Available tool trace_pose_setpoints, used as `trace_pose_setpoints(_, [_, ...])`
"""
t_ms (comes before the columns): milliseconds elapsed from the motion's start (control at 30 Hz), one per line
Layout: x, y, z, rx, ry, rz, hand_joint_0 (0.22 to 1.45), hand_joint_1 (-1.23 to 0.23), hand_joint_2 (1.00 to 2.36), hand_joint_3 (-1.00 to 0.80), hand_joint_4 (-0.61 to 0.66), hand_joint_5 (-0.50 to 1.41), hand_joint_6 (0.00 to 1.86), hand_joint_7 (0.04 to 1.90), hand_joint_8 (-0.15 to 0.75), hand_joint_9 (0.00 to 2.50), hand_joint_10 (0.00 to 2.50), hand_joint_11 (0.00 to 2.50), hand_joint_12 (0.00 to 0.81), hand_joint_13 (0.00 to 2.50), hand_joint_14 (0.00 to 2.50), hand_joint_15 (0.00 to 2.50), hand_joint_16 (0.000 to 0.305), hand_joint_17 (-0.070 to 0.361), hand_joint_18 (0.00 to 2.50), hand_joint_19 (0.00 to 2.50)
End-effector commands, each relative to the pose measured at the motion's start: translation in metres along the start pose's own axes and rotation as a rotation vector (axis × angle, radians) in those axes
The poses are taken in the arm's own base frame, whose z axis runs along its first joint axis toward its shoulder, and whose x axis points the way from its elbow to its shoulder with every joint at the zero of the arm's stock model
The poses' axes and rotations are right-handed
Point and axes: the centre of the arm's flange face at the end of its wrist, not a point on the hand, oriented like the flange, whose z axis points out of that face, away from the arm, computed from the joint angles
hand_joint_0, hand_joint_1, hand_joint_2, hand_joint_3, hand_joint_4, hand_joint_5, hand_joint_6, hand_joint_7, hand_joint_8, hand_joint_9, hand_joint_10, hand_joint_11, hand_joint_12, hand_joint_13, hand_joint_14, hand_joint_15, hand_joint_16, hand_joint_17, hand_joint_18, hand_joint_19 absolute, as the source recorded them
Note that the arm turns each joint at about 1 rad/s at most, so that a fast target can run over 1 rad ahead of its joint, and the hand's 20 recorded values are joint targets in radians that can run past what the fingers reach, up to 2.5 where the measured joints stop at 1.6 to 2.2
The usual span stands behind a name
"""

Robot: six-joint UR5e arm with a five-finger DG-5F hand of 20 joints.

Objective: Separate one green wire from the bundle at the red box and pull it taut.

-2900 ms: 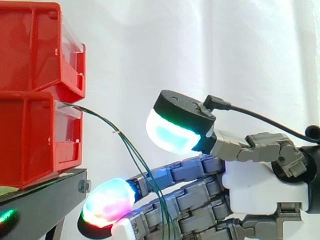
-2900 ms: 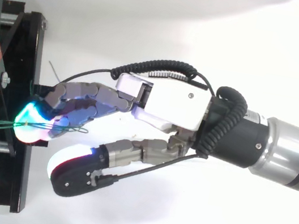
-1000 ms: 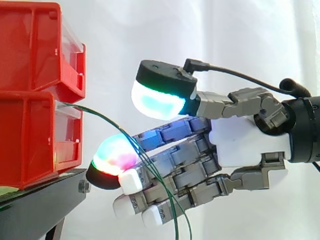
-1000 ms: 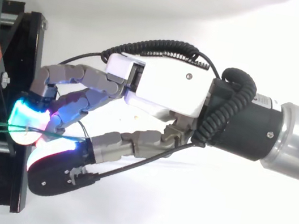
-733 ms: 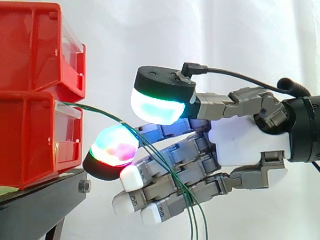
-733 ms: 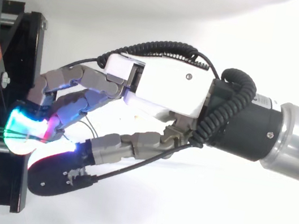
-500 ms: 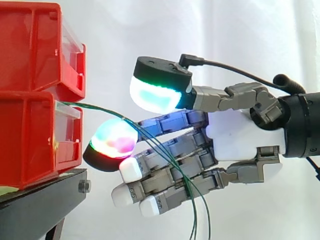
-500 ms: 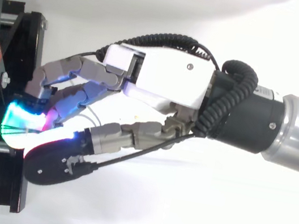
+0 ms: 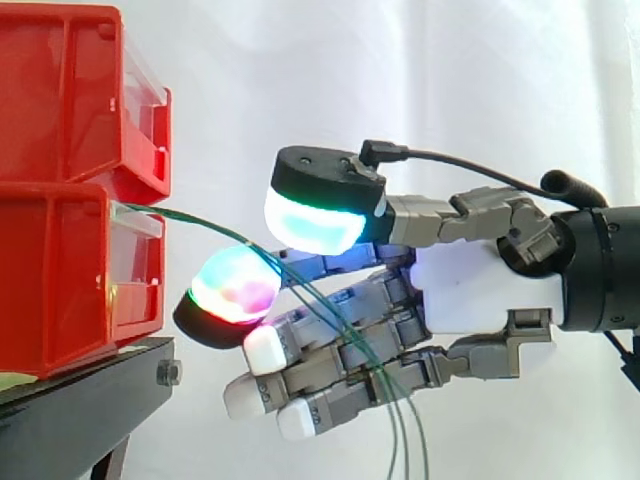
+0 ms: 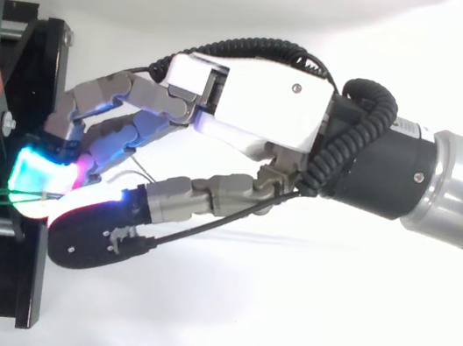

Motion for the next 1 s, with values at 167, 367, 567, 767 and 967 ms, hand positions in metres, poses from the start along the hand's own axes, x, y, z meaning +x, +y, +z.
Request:
trace_pose_setpoints(167, [0.001, 0.016, 0.003, 0.002, 0.003, 0.0, 0.58, -0.71, 1.02, -0.28, 0.12, -0.18, 0.89, 0.79, 0.229, 0.79, 0.02, 0.51, 0.303, 0.63, 0.02, 0.36, 0.046, 0.104, 0.53, 0.42])
trace_pose_setpoints(367, [0.0, 0.02, 0.002, 0.022, 0.004, -0.005, 0.58, -0.67, 1.02, -0.25, 0.1, -0.18, 0.92, 0.79, 0.236, 0.81, 0.02, 0.53, 0.306, 0.63, 0.01, 0.37, 0.046, 0.103, 0.53, 0.43])
trace_pose_setpoints(567, [0.001, 0.019, 0.001, 0.033, 0.005, -0.007, 0.64, -0.81, 1.02, -0.25, 0.01, -0.18, 0.95, 0.82, 0.235, 0.83, 0.02, 0.56, 0.309, 0.68, 0.02, 0.4, 0.045, 0.102, 0.59, 0.44])
trace_pose_setpoints(767, [0.001, 0.019, 0.001, 0.033, 0.005, -0.007, 0.69, -0.87, 1.01, -0.33, -0.01, -0.17, 0.96, 0.81, 0.234, 0.85, 0.02, 0.58, 0.311, 0.71, 0.02, 0.41, 0.046, 0.103, 0.63, 0.44])
trace_pose_setpoints(967, [0.001, 0.018, 0.0, 0.041, 0.006, -0.005, 0.64, -0.87, 1.0, -0.5, 0.08, -0.17, 0.95, 0.81, 0.23, 0.87, 0.02, 0.6, 0.309, 0.72, 0.02, 0.41, 0.045, 0.102, 0.65, 0.46])
